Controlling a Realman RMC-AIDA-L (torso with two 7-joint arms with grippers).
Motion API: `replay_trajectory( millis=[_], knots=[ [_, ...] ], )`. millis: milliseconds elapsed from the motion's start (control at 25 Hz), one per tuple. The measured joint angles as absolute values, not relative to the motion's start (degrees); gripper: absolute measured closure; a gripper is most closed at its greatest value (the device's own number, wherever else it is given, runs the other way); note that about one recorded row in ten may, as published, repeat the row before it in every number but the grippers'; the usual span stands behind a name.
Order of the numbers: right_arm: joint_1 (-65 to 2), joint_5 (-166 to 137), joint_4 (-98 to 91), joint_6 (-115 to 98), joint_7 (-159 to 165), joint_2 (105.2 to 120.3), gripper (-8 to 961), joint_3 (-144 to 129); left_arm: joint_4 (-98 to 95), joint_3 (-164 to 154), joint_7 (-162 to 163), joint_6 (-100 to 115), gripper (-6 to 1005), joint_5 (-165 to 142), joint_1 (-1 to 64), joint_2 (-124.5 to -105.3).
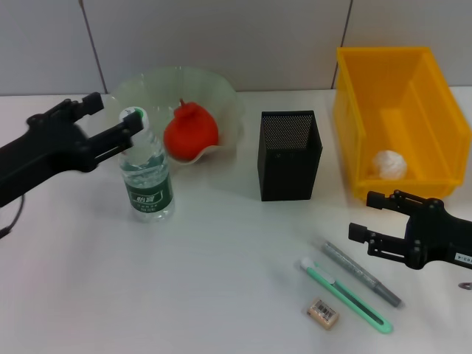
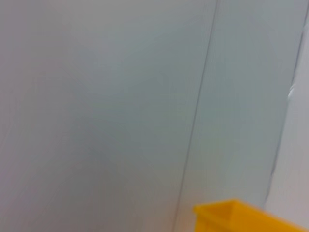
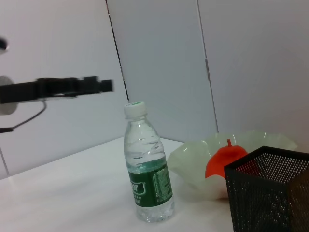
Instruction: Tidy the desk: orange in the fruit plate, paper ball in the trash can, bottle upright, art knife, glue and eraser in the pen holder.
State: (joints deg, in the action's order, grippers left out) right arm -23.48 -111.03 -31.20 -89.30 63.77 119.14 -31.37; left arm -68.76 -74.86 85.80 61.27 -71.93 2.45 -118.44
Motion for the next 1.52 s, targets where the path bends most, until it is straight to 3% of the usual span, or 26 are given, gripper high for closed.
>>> replay_trajectory(
  millis=[480,1520],
  knots=[
    [-23.5,-110.4,-31.4,-89.8,63.4,119.18,208,-31.4,-39.5,-56.8,64.3,89.4,191,-73.7,7.7,-117.12],
    [-20.7,-109.4,-31.7,-90.2,62.5,119.08,211,-30.0,-29.2,-57.2,51.3,87.3,197,-85.5,10.8,-117.93]
  ],
)
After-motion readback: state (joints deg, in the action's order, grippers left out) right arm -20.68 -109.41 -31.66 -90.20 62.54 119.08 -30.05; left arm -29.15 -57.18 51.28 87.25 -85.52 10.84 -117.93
